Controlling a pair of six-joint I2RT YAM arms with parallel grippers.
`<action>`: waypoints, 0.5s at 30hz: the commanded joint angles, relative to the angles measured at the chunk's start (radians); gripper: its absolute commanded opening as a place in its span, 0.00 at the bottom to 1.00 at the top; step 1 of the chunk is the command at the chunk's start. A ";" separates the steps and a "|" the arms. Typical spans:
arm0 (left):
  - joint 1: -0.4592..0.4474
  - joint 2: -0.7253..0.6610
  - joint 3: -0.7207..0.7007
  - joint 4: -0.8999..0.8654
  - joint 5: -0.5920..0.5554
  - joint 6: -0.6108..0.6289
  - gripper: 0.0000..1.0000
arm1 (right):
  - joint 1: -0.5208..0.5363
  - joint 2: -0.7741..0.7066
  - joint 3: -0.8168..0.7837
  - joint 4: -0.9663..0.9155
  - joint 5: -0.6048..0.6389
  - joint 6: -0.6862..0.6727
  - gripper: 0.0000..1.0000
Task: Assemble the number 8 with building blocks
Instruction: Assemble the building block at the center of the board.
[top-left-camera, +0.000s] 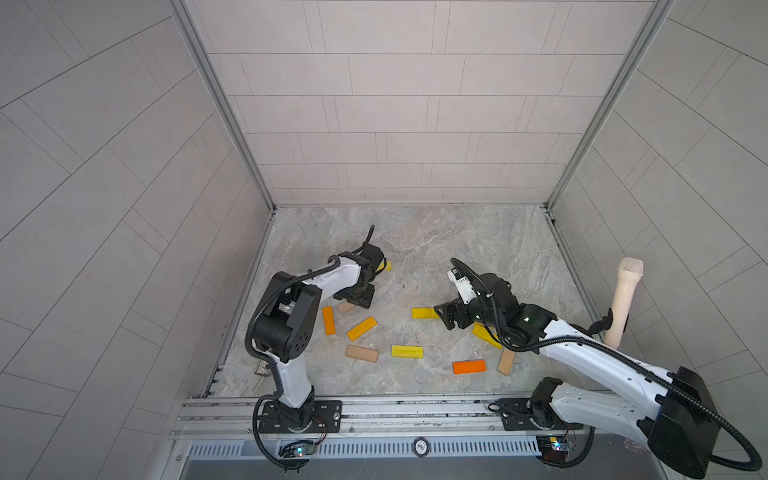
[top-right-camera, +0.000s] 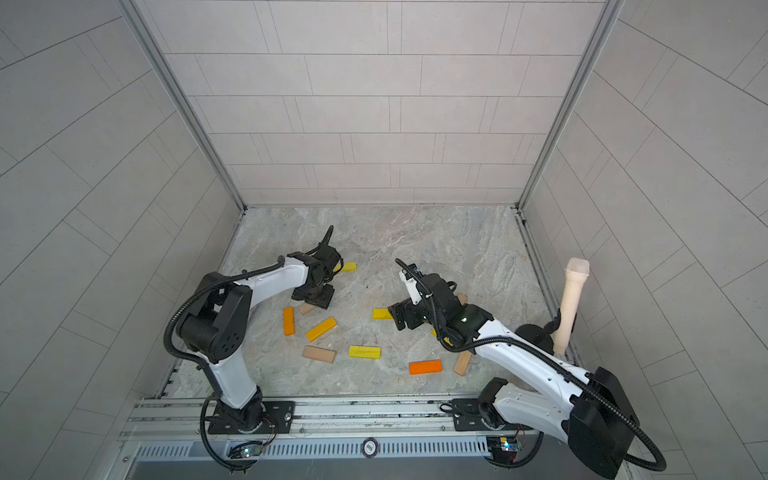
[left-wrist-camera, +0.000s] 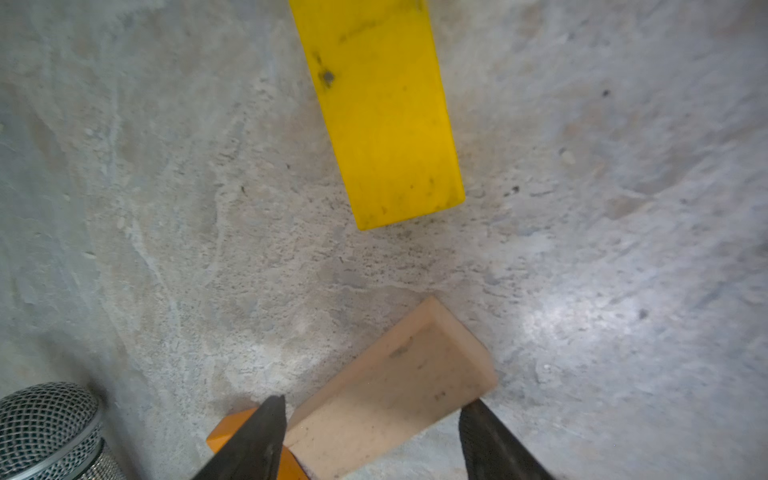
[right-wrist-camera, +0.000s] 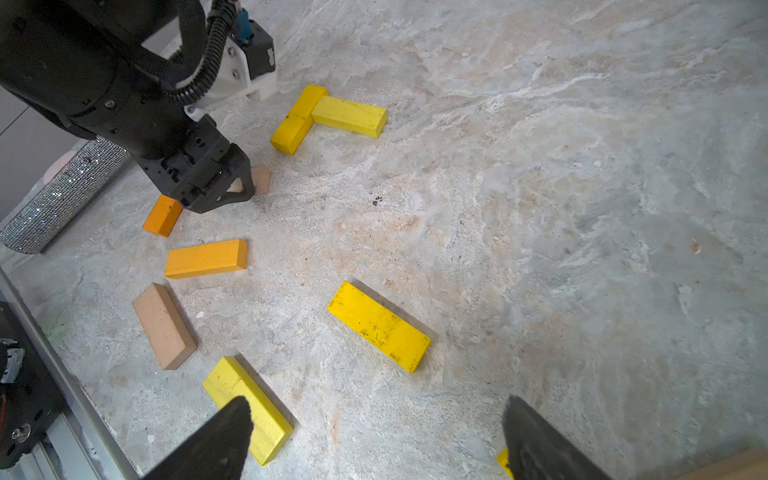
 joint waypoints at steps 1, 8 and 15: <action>0.004 0.028 0.027 -0.051 0.014 0.022 0.69 | 0.005 -0.021 -0.016 0.004 0.022 0.003 0.96; 0.004 0.061 0.044 -0.061 0.067 0.060 0.63 | 0.005 -0.025 -0.026 0.005 0.025 0.005 0.96; 0.003 0.074 0.047 -0.071 0.144 0.098 0.49 | 0.005 -0.026 -0.031 0.011 0.027 0.008 0.96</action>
